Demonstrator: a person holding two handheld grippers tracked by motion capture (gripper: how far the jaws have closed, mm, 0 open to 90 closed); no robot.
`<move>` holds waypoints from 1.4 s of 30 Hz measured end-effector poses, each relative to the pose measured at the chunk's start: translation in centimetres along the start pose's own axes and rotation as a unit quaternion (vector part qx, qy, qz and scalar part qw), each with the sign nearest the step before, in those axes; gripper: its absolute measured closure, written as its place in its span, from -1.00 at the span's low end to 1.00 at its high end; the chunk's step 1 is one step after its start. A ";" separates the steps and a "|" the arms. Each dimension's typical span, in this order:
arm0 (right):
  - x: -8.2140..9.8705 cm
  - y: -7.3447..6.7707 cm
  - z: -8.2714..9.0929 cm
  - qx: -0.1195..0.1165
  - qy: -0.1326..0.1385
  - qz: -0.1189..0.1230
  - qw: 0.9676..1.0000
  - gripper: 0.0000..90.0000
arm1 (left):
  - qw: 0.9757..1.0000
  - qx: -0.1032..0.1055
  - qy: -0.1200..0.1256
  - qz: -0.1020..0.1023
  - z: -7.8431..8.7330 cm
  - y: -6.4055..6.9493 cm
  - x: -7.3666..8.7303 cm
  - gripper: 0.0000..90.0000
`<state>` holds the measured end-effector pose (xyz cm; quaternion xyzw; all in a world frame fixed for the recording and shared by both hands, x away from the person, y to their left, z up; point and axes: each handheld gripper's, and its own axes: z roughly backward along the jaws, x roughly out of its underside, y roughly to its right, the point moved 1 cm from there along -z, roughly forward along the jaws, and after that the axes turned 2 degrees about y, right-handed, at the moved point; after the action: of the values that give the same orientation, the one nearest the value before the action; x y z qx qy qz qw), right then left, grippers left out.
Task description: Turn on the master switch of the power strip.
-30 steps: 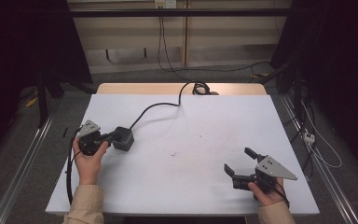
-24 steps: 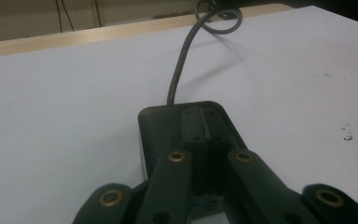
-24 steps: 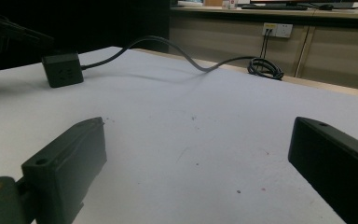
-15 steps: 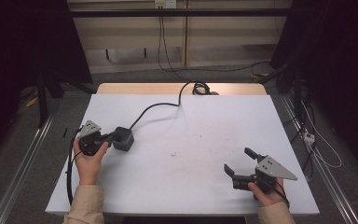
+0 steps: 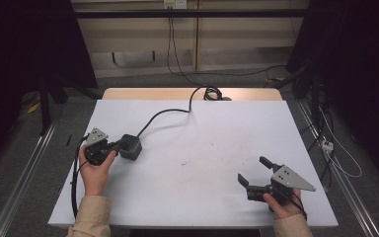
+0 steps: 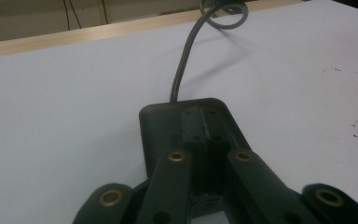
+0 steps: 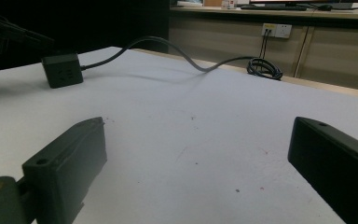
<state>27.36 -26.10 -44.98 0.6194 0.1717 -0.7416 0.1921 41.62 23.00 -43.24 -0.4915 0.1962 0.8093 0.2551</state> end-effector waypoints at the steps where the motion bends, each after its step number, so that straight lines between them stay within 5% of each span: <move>1: 0.0 0.0 0.0 0.000 0.000 0.000 1.000 -0.92 | 1.000 -0.001 0.001 0.001 0.0 0.0 0.0 1.00; 42: 0.0 -0.1 0.0 0.001 0.000 -0.001 1.000 -0.92 | 1.000 -0.012 -0.002 -0.003 -0.1 0.3 0.1 1.00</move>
<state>27.30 -26.07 -45.00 0.6195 0.1716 -0.7417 0.1914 41.43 22.71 -43.31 -0.4933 0.1840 0.8120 0.2519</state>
